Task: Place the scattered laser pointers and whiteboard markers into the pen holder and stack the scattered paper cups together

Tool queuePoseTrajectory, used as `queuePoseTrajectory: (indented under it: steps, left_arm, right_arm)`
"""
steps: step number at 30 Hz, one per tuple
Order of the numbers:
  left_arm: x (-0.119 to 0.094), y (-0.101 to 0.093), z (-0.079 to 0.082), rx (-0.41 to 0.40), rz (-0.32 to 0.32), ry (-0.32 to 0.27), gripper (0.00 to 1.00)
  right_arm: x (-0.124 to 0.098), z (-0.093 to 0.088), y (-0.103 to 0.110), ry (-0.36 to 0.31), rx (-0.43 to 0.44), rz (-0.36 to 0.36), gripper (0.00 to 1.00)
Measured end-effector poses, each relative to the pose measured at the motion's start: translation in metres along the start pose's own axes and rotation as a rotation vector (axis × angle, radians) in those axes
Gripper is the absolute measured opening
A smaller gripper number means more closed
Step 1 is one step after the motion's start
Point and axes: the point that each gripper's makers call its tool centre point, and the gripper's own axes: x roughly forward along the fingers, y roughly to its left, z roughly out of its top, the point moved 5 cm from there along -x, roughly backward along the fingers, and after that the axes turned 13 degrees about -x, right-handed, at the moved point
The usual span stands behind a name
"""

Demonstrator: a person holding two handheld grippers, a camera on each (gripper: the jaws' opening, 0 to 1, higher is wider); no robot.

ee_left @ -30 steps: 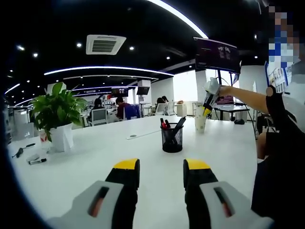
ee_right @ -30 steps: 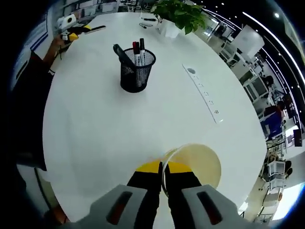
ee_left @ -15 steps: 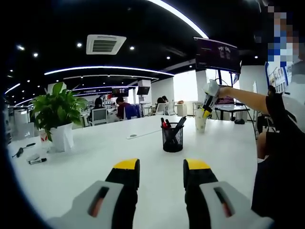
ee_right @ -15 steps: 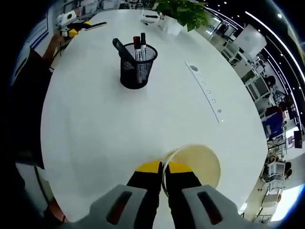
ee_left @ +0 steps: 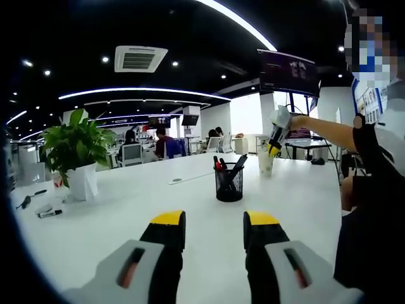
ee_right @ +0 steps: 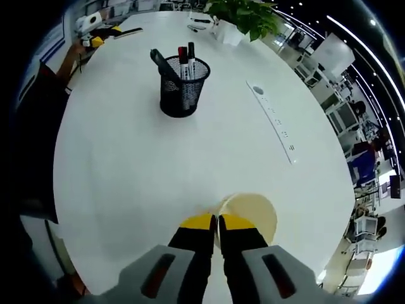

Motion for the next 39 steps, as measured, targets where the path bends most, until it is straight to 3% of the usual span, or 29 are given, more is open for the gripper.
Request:
queuePoseTrajectory:
  steps: [21, 23, 26, 39]
  left_arm:
    - [0.002, -0.002, 0.0, -0.001, -0.007, 0.004, 0.38]
    - [0.002, -0.002, 0.0, 0.0, -0.007, 0.003, 0.38]
    - [0.001, -0.002, 0.0, -0.001, -0.003, 0.003, 0.38]
    - [0.002, -0.002, -0.002, 0.0, -0.006, 0.007, 0.38]
  right_arm:
    - [-0.001, -0.002, 0.001, 0.001, -0.024, 0.0, 0.07]
    - [-0.003, -0.001, 0.0, -0.013, -0.024, -0.007, 0.12]
    - [-0.009, 0.003, -0.002, -0.059, -0.004, -0.031, 0.07]
    - [-0.003, 0.0, 0.0, -0.081, 0.03, -0.043, 0.05]
